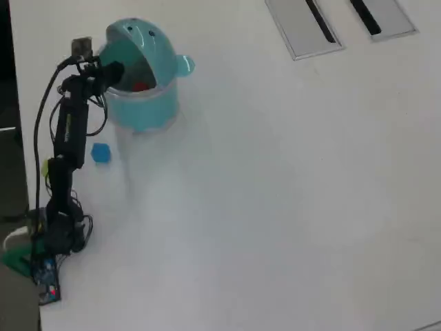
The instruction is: Grasp RGB lego blocks and put them in the bin one by one.
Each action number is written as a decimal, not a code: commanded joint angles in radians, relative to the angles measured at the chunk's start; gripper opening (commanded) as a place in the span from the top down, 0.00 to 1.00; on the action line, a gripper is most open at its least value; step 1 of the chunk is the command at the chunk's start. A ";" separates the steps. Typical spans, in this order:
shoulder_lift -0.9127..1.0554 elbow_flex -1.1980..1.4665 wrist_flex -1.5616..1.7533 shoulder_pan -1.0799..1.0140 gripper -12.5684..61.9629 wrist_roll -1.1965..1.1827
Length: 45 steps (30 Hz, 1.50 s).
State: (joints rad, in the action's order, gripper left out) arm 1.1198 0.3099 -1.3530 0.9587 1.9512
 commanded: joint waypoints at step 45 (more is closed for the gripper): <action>0.940 1.385 -0.005 0.225 0.41 0.038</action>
State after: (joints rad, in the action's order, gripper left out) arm 2.0218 1.7119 -1.4082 1.1750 1.9819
